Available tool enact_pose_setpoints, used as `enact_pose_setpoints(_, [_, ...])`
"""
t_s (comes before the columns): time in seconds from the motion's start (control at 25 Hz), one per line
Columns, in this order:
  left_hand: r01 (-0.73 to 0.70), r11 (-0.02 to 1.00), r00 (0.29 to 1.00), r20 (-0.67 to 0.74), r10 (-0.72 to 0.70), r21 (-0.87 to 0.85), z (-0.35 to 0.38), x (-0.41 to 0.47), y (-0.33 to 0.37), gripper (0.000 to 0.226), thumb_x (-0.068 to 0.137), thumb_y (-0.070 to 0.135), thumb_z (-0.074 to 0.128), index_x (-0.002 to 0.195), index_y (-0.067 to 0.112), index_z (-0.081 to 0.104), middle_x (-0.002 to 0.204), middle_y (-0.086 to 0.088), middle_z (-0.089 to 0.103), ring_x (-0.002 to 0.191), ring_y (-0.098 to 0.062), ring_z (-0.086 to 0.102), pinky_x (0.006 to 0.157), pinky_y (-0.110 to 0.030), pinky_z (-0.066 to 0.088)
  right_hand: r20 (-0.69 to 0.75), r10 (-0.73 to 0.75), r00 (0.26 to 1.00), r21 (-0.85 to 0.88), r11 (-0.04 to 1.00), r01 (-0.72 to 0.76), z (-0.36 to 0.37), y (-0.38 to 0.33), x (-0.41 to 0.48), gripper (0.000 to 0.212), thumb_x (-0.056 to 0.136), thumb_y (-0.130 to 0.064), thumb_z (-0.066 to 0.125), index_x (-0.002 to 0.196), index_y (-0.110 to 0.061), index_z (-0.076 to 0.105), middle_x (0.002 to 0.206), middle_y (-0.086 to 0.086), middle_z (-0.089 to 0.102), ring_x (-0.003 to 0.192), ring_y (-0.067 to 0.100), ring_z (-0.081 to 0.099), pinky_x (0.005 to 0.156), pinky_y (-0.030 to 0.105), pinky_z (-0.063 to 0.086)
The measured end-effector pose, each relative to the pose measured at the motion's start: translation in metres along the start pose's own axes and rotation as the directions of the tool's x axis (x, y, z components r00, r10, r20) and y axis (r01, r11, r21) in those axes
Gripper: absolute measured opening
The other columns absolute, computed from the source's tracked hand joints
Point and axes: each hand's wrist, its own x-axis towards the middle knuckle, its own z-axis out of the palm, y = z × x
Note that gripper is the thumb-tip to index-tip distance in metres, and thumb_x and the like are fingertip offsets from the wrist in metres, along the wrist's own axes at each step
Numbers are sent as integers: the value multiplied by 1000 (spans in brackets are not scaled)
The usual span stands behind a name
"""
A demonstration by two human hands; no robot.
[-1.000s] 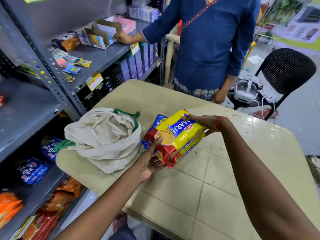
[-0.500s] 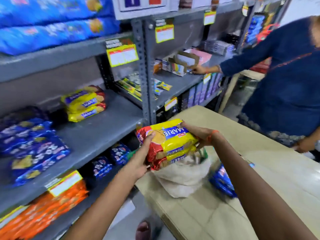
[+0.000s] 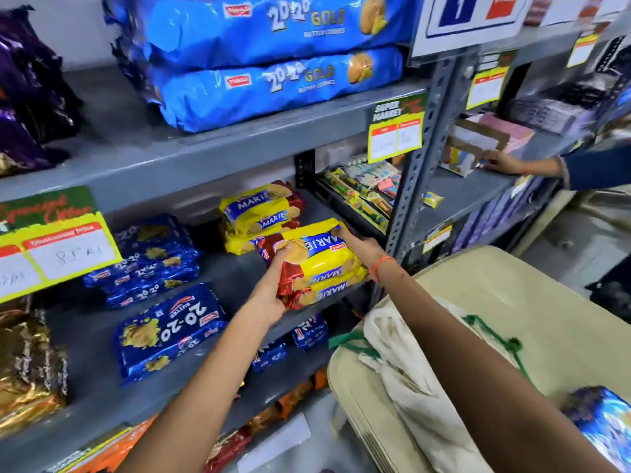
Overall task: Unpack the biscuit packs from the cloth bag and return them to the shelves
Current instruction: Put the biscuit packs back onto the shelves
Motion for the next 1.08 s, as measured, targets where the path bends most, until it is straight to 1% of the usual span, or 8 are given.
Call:
enact_pose_setpoints(0.2, [23,1000,999,-47,-23,-4,12,40,3,41,79,58,61,95,21,64,76,-4,76,79,-22,70,75,-34,57,-78,-60,995,14,998,62,6,-15,32,90,65,-67,67,135,-12,51,136,10,57,123,30,53,108,43,41])
enact_pose_setpoints(0.32, [53,999,990,-131,-53,-9,20,54,-3,66,74,63,61,123,19,58,110,-10,71,100,-27,67,92,-43,54,-84,-76,994,-32,997,74,5,-11,41,92,68,-69,64,138,-12,46,140,11,53,127,32,50,109,45,39])
enact_pose_setpoints(0.44, [32,999,968,-248,-33,-5,27,60,-7,89,67,69,65,141,26,40,138,-8,55,121,-29,57,104,-47,46,-118,-184,976,-153,974,165,0,-13,47,66,73,-68,59,110,-13,64,103,9,68,99,29,61,79,35,50])
enact_pose_setpoints(0.52, [13,1000,963,-268,-12,3,30,61,-6,92,66,68,66,144,29,35,142,-7,51,124,-29,55,104,-48,46,-165,-230,959,-199,960,196,-3,-14,47,54,76,-68,57,83,-14,62,72,6,58,77,25,54,57,30,39])
enact_pose_setpoints(0.64, [17,1000,958,-287,-22,-20,32,63,-4,93,67,64,68,145,28,32,144,-9,48,126,-31,53,105,-50,45,-124,-179,976,-202,967,152,-8,-14,47,69,76,-68,57,108,-8,65,91,13,66,89,30,60,76,38,51])
enact_pose_setpoints(0.76, [4,999,952,-306,-17,-42,31,61,-4,92,68,60,71,145,27,33,144,-10,48,127,-32,53,105,-51,45,-83,-53,995,-129,991,42,-8,-16,40,92,71,-72,57,138,-9,47,104,15,68,102,30,58,98,44,46])
enact_pose_setpoints(0.92, [-56,997,921,-389,29,-59,15,59,-7,94,66,59,73,144,26,32,141,-10,51,123,-32,55,103,-51,46,-60,-107,992,-124,987,99,7,-15,39,90,74,-69,58,141,-12,42,129,14,61,122,33,53,94,38,42])
enact_pose_setpoints(1.08, [-58,998,928,-370,39,-38,10,52,-6,99,66,60,73,146,27,25,142,-10,49,122,-33,56,103,-53,46,-68,-97,993,-108,990,89,9,-16,38,84,75,-69,56,132,-7,51,107,9,62,87,27,58,82,34,47])
